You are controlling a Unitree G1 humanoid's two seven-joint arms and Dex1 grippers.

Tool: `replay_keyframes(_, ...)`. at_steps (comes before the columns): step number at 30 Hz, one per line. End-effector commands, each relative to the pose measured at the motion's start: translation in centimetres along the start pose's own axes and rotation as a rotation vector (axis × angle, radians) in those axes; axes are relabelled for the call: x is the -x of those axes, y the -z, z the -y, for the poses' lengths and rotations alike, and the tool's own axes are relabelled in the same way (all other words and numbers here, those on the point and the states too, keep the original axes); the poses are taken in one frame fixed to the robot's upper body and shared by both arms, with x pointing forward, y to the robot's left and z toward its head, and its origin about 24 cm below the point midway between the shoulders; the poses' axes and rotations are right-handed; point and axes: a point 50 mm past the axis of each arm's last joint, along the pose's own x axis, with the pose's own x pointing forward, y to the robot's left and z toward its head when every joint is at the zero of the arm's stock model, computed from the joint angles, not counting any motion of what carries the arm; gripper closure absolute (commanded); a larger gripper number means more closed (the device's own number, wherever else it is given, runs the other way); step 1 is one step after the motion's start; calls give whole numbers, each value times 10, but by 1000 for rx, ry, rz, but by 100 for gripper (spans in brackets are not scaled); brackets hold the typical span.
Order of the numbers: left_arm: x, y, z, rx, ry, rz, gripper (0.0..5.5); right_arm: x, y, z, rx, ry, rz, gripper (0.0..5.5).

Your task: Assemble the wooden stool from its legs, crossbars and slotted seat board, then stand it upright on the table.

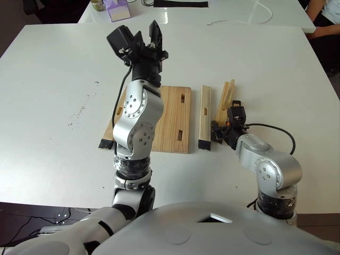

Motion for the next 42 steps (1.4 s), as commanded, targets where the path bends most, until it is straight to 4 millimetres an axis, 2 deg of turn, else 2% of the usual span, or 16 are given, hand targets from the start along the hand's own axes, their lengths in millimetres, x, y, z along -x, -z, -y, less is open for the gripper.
replay_keyframes(1,16,25,-6,100,-88,-99,297,-1,2,0,42,5,-12,195)
replay_keyframes(8,19,24,-10,119,-136,-64,297,2,5,20,139,29,-58,195)
replay_keyframes(14,18,24,-10,122,-142,-46,297,-5,11,23,173,22,-82,284)
replay_keyframes(17,16,22,-11,69,-145,-48,297,-5,8,27,168,34,-54,335)
replay_keyframes(21,13,-2,-25,-22,-158,39,297,2,-25,26,131,9,93,344)
replay_keyframes(25,10,-49,-42,16,-102,184,297,15,-82,35,17,-63,278,344)
replay_keyframes(27,6,-68,-45,80,-27,222,297,18,-108,31,-64,-185,353,344)
replay_keyframes(29,-3,-81,-39,151,91,213,297,19,-136,27,-156,-395,446,344)
replay_keyframes(31,-14,-86,-26,208,250,157,297,24,-156,29,-231,-584,537,344)
replay_keyframes(33,-24,-85,-10,213,418,57,297,27,-168,37,-300,-702,607,344)
replay_keyframes(37,-31,-77,16,243,722,-191,297,40,-172,49,-361,-892,744,344)
replay_keyframes(42,-34,-77,35,312,1003,-471,297,63,-148,67,-372,-984,843,344)
